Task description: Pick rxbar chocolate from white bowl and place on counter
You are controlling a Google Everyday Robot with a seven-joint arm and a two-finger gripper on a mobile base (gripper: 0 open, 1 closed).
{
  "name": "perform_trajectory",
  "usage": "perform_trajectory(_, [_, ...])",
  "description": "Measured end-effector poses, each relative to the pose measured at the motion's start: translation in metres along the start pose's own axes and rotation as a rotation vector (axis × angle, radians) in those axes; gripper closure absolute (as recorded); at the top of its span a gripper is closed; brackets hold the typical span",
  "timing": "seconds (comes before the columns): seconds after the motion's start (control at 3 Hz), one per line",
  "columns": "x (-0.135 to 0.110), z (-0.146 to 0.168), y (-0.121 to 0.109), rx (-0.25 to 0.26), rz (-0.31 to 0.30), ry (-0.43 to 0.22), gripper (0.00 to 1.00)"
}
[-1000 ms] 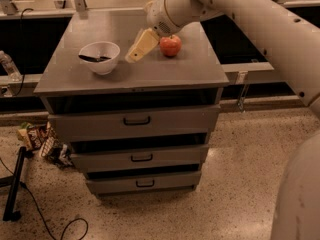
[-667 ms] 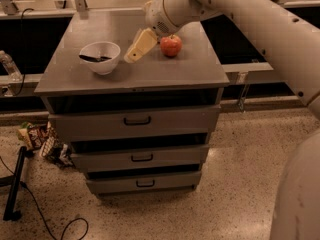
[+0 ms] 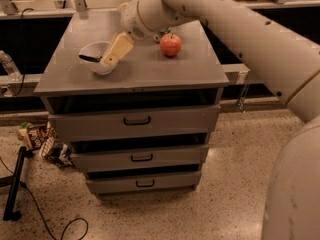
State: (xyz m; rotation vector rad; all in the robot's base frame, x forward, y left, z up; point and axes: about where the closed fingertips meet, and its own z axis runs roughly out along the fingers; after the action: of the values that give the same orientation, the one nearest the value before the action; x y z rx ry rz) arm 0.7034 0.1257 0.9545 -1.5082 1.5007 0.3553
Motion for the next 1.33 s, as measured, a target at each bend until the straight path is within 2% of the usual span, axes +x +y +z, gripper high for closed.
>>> perform_trajectory(0.33, [-0.004, 0.023, 0.006, 0.004, 0.002, -0.026, 0.0])
perform_trajectory(0.67, [0.002, 0.041, 0.014, 0.005, 0.027, -0.022, 0.0])
perform_trajectory(1.0, [0.003, 0.047, 0.015, 0.012, 0.036, -0.02, 0.0])
perform_trajectory(1.33, [0.0, 0.056, 0.018, -0.005, 0.027, -0.05, 0.0])
